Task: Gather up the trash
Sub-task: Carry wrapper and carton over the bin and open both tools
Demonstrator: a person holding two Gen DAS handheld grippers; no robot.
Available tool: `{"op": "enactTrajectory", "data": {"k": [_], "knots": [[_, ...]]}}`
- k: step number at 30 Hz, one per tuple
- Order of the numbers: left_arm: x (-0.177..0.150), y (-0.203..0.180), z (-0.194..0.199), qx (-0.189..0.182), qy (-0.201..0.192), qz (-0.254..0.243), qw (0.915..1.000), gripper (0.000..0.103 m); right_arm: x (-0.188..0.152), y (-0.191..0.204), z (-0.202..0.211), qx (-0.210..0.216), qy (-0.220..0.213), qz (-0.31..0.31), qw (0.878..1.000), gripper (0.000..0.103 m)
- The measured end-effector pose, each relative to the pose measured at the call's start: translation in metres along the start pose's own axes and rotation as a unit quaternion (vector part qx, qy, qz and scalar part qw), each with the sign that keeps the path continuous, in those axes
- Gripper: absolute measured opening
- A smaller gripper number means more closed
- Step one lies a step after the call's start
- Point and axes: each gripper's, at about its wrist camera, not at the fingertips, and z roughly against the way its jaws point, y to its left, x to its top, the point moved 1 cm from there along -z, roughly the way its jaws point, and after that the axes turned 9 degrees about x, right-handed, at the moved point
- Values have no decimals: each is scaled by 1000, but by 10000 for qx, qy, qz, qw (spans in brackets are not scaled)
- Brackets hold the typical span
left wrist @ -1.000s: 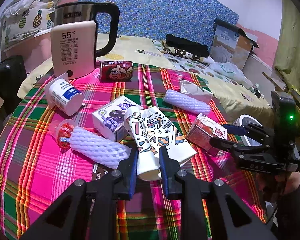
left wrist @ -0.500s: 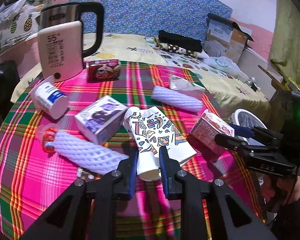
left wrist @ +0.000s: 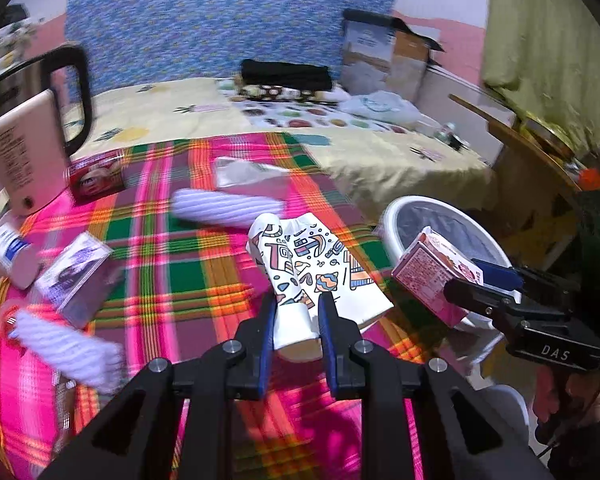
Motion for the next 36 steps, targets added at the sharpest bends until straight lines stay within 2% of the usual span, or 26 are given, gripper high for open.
{"op": "enactTrajectory", "data": {"k": [10,18,24,26,28,36], "knots": [[11,-71,-20,-579,76,-576,9966,22,-20,-54,28,-723,-108,-756,9945,59],[12,-111,-39,-883,282,-905,9916,22,-30,-71,35,-884,-41,-1014,9909,60],[12,-125,-51,-1001,409,-1001,9891,23,-33,-77,40,-934,-96,-1079,9897,60],[13,-126,-51,-1034,383,-989,9890,28,-33,-78,40,-956,-135,-1086,9894,60],[14,-127,-51,-1074,346,-945,9891,43,-32,-79,40,-973,-169,-1097,9890,60],[15,-122,-45,-1151,282,-807,9897,47,-28,-76,47,-1006,-340,-1048,9888,60]]}}
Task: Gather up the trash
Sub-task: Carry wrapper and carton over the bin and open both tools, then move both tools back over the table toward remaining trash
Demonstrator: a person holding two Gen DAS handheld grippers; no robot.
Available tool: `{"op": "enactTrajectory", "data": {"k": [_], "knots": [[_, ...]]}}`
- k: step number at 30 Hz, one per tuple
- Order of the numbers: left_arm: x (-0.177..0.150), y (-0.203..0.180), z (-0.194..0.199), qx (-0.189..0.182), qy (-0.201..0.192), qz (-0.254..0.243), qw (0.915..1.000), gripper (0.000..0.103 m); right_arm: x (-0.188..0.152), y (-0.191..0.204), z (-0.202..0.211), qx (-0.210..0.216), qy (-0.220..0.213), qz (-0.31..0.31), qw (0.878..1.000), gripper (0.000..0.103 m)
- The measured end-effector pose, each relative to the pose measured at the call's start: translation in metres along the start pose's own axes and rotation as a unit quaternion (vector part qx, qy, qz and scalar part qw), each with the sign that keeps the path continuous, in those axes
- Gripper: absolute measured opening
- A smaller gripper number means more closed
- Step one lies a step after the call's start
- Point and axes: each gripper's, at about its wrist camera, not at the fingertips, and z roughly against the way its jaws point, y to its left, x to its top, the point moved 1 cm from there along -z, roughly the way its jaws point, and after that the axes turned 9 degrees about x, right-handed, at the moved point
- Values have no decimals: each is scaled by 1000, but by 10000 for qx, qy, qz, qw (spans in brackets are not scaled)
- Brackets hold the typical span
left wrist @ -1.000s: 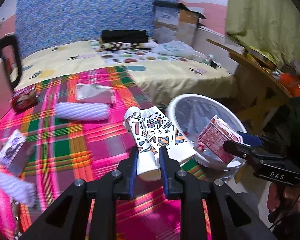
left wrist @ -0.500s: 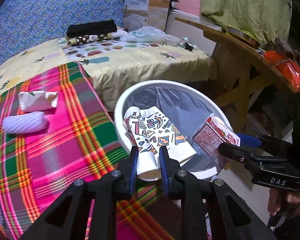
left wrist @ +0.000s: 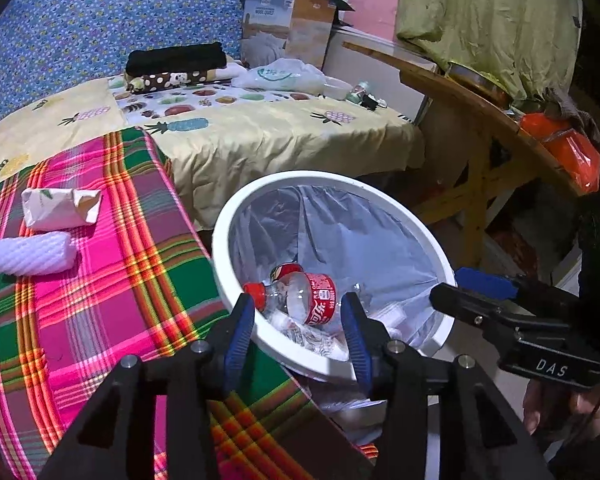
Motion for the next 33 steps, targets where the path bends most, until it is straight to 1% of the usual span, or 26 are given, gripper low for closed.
{"op": "enactTrajectory", "data": {"k": [6,12,17,22,25,33], "knots": [[-6,14,14,138,-56,208,9997,47,0,11,7,141,-110,55,9998,60],[-15,32,35,494,-147,383,9979,47,-2,35,9,339,-136,288,9989,60],[-29,48,55,770,-257,468,9956,47,-8,56,7,513,-21,488,9975,60],[-44,65,72,1107,-335,591,9915,47,-14,81,3,776,101,695,9945,60],[-55,78,81,1272,-372,722,9885,47,-18,95,0,865,177,821,9927,60],[-82,116,99,1676,-350,1116,9789,47,-26,128,-12,1129,376,1107,9867,60]]}}
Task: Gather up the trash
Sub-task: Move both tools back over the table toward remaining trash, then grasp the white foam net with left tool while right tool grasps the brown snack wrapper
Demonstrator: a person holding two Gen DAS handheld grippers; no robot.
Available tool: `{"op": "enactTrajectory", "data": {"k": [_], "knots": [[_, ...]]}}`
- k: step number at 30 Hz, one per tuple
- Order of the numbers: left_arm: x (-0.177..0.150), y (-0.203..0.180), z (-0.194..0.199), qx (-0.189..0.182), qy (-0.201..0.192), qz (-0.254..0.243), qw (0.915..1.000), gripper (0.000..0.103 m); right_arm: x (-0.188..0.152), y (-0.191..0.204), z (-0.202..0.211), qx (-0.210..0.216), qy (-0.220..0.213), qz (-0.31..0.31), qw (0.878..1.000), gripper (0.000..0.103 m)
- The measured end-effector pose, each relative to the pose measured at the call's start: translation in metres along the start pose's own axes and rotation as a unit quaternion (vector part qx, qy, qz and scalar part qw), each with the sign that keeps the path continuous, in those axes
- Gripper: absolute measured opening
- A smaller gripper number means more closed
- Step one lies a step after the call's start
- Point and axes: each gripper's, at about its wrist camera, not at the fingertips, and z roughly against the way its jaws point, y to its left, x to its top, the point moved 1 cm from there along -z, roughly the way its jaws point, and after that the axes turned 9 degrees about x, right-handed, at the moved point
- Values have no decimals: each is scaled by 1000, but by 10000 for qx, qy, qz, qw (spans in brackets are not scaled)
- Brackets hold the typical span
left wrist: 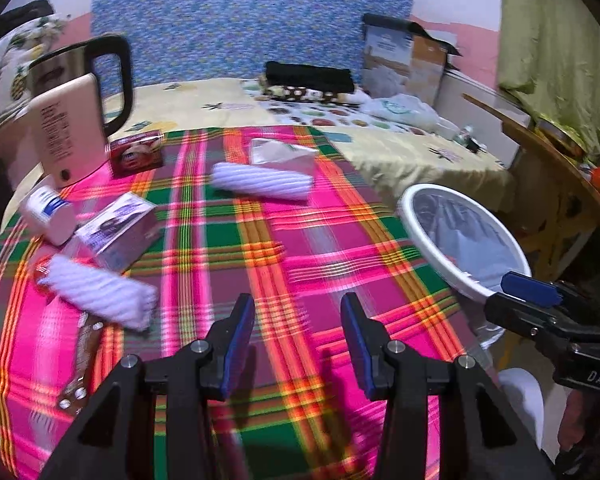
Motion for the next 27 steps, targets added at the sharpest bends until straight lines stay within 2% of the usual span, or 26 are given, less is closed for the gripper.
{"op": "enactTrajectory", "data": {"k": [9,17,27], "knots": [[-9,46,2,475,74,529,9974,47,8,21,-15,208,94,255,9994,60],[-9,85,-3,846,82,1012,9912,55,16,29,-26,327,102,354,9988,60],[-9,121,-24,1133,365,1821,9761,60,26,27,-39,373,124,342,9986,60]]}}
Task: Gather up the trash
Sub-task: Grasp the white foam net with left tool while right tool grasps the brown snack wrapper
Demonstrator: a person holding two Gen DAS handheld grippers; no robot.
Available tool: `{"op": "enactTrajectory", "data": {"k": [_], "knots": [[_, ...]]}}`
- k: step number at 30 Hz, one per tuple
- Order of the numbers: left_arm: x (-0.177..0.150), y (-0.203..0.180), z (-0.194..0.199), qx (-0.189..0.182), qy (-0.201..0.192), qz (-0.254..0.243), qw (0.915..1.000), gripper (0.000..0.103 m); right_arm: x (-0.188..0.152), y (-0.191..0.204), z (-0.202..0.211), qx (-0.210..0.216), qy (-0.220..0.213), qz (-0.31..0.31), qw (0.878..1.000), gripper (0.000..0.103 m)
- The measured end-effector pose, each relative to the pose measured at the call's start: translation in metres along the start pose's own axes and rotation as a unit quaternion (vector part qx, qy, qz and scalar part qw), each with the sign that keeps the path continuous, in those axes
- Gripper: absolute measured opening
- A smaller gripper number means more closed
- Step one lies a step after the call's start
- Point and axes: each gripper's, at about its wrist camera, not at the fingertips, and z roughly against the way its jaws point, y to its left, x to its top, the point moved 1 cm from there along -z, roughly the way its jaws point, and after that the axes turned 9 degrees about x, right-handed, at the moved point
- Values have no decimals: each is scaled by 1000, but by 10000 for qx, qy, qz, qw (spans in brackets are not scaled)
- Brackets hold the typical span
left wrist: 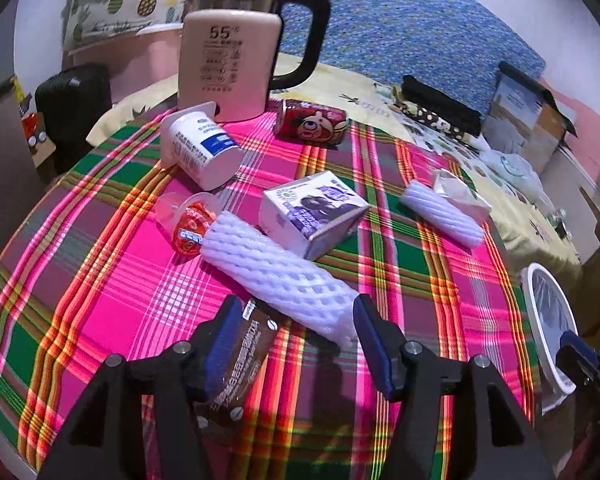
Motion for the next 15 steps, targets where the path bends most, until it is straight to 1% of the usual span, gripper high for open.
{"op": "enactTrajectory", "data": {"k": [6,9,11,12,14,15], "knots": [[7,-2,-16,67,114,196,9997,60,8,-5,-9,6,53,24,10000,60],[11,-8,-24,97,129,133,9998,60,14,-6,-13,1,52,89,9999,60],[11,-10,-25,82,114,91,9999,54,18,-6,-15,8,60,117,9999,60],[11,-10,-24,69,103,83,9999,44,19,-6,-16,17,64,124,9999,60],[11,-8,-23,51,100,53,9999,33,22,-6,-19,49,73,129,9999,60],[10,-7,-22,-28,128,26,9999,26,22,-5,-21,74,82,127,9999,60]]}}
